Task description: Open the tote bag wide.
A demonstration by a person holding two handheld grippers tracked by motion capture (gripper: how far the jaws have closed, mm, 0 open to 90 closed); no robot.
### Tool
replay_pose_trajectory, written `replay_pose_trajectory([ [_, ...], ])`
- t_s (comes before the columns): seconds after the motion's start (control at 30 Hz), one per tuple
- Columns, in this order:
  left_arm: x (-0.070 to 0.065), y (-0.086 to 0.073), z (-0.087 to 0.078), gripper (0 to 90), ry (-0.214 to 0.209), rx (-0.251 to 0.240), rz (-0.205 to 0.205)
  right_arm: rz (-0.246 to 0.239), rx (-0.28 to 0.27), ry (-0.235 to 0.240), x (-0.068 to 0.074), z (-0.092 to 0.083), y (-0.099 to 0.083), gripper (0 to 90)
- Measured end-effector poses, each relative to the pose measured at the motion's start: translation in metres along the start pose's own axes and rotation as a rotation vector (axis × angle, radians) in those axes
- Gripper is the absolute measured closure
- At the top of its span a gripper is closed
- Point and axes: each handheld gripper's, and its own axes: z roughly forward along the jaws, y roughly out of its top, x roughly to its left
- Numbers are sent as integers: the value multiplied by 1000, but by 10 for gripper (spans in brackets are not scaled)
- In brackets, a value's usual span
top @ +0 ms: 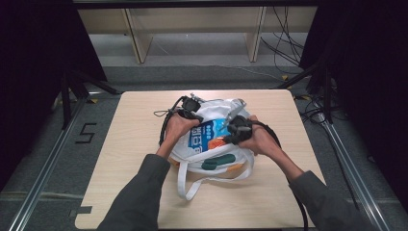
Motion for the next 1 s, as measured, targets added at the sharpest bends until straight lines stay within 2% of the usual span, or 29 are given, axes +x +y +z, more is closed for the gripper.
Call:
replay_pose_trajectory([
  [0.03, 6, -4, 7, 896, 72, 30, 49, 14, 19, 15, 4, 1, -12, 900],
  [0.07, 13, -10, 13, 896, 116, 75, 50, 18, 26, 44, 6, 4, -25, 900],
  [0.1, 13, -10, 13, 897, 116, 75, 50, 18, 26, 44, 6, 4, -25, 900],
  [0.13, 23, -17, 19, 897, 79, 58, -58, 51, 40, 91, 11, 7, -39, 900],
  [0.17, 28, -18, 22, 897, 72, 35, -82, 99, -1, 137, 15, 14, -54, 900],
  [0.2, 27, -17, 22, 897, 84, 53, -68, 105, -24, 136, 16, 16, -60, 900],
  [0.23, 23, -14, 23, 897, 111, 65, -35, 107, -37, 134, 16, 17, -61, 900],
  [0.27, 15, -10, 19, 896, 138, 80, 7, 102, 2, 124, 19, 14, -56, 900],
  [0.3, 12, -9, 13, 896, 122, 74, 14, 86, 13, 107, 20, 11, -51, 900],
  [0.33, 10, -10, 7, 894, 92, 52, 18, 70, -17, 102, 18, 6, -46, 900],
  [0.37, 6, -12, -4, 886, 45, 24, 13, 100, -38, 98, 18, 0, -43, 900],
  [0.4, 3, -15, -11, 877, 8, 0, 14, 107, -99, 65, 14, -8, -36, 900],
  [0.43, 0, -18, -18, 872, -26, -8, 17, 83, -137, 19, 7, -15, -29, 900],
  [0.47, -1, -21, -23, 866, -43, -7, 29, 84, -166, -25, 0, -19, -22, 900],
  [0.5, -1, -21, -23, 855, -43, -7, 29, 86, -173, -57, -5, -21, -17, 900],
  [0.53, -4, -27, -31, 855, -43, 7, 55, 86, -173, -57, -5, -21, -17, 900],
  [0.57, -4, -44, -41, 851, -50, 38, 80, 131, -165, -127, -27, -19, -7, 900],
  [0.63, 4, -61, -44, 861, -39, 53, 79, 186, -136, -146, -43, -12, -8, 900],
  [0.67, 4, -61, -44, 863, -39, 53, 79, 186, -136, -146, -43, -12, -8, 900],
  [0.7, 18, -83, -45, 870, -88, 28, 3, 219, -96, -196, -67, 2, -18, 900],
  [0.73, 20, -88, -45, 878, -102, 13, -38, 236, -82, -195, -74, 7, -23, 900],
  [0.77, 24, -91, -46, 889, -101, 7, -17, 271, -66, -192, -83, 14, -31, 900],
  [0.8, 26, -94, -46, 892, -115, -1, -54, 300, -40, -192, -91, 22, -41, 900],
  [0.83, 29, -97, -46, 892, -115, -28, -63, 349, -33, -173, -98, 32, -52, 900],
  [0.87, 32, -101, -47, 893, -110, -46, -58, 407, -50, -129, -104, 40, -63, 900],
  [0.9, 33, -104, -48, 894, -116, -59, -68, 427, -58, -123, -106, 47, -69, 900],
  [0.93, 35, -107, -50, 894, -134, -58, -95, 425, -48, -121, -106, 50, -70, 900],
  [0.97, 39, -106, -52, 894, -137, -44, -82, 433, -10, -133, -103, 50, -67, 900],
  [1.0, 39, -106, -52, 894, -137, -44, -82, 414, 18, -146, -102, 47, -62, 900],
])
